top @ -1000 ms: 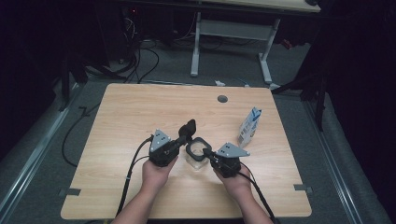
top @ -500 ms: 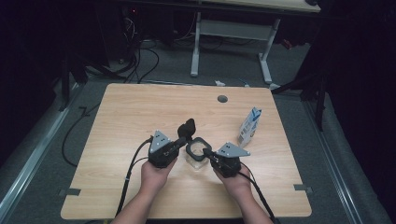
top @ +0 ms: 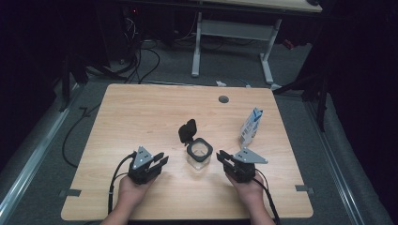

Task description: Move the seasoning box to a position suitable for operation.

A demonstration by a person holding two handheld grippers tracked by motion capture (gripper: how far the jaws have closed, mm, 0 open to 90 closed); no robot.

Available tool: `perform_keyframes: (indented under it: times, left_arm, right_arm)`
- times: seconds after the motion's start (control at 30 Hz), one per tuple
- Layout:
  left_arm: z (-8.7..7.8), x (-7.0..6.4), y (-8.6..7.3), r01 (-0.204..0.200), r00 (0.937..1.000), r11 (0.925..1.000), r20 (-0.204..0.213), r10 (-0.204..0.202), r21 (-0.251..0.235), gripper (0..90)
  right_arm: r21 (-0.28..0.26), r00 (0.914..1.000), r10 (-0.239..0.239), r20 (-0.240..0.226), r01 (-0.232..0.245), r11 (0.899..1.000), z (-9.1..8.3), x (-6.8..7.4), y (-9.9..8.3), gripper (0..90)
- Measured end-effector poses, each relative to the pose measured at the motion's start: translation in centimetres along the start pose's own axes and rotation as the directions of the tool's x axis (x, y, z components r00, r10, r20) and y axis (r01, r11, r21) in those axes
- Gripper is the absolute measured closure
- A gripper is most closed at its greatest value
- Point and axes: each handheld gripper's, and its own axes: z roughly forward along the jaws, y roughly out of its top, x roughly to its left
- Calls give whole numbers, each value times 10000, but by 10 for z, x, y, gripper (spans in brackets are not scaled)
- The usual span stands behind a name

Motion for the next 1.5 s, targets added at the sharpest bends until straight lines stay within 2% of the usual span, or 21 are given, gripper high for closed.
perform_keyframes:
  times: [0.07, 0.13, 0.23, 0.47, 0.6, 0.73, 0.87, 1.1, 1.13, 1.27, 1.3, 1.33, 1.37, 1.5]
  left_arm:
    - [1, 0, -4, -112, 9997, 9997, -229, 117, 228, 668]
    - [2, 0, -4, -254, 9985, 9993, -473, 267, 279, 639]
    - [1, 2, -3, -16, 9992, 9998, -391, 24, 188, 617]
    - [-2, 2, -3, -53, 9997, 9995, -240, 60, 312, 572]
    - [-6, 4, -2, -431, 9990, 9982, -102, 436, 422, 552]
    - [-11, 7, -10, -583, 9982, 9966, -102, 590, 586, 553]
    - [-13, 11, -10, -365, 9993, 9983, 15, 365, 460, 558]
    - [-12, 12, -11, -382, 9991, 9982, 209, 373, 461, 558]
    - [-12, 11, -11, -371, 9991, 9984, 214, 362, 436, 558]
    - [-11, 10, -11, -443, 9989, 9981, 150, 437, 434, 557]
    - [-11, 10, -11, -399, 9991, 9983, 167, 392, 420, 557]
    - [-12, 11, -12, -350, 9993, 9986, 158, 344, 395, 557]
    - [-12, 11, -12, -335, 9994, 9987, 132, 330, 385, 557]
    - [-11, 13, -13, -252, 9996, 9988, 98, 248, 419, 558]
  right_arm:
    - [320, 9996, 23, 288, -32, 9995, 0, -7, -8, 758]
    - [410, 9987, 194, 468, -213, 9989, -2, -14, -15, 749]
    - [512, 9967, 353, 731, -391, 9979, -6, -24, -22, 737]
    - [519, 9872, 784, 1388, -863, 9949, -16, -41, -29, 684]
    - [405, 9761, 852, 2001, -951, 9946, -19, -48, -28, 614]
    - [323, 9639, 1080, 2434, -1194, 9923, -18, -57, -27, 572]
    - [565, 9498, 1028, 2956, -1248, 9906, -12, -65, -21, 516]
    - [636, 9362, 1199, 3303, -1488, 9868, -3, -82, 2, 422]
    - [621, 9305, 1199, 3460, -1502, 9867, 0, -84, 6, 397]
    - [458, 9170, 1476, 3707, -1768, 9832, 8, -90, 14, 334]
    - [402, 9099, 1573, 3838, -1867, 9816, 11, -93, 17, 315]
    - [297, 9089, 1670, 3821, -1927, 9808, 13, -94, 18, 301]
    - [252, 9031, 1712, 3939, -1968, 9801, 15, -96, 19, 302]
    - [339, 8896, 1754, 4217, -2087, 9774, 22, -101, 22, 313]
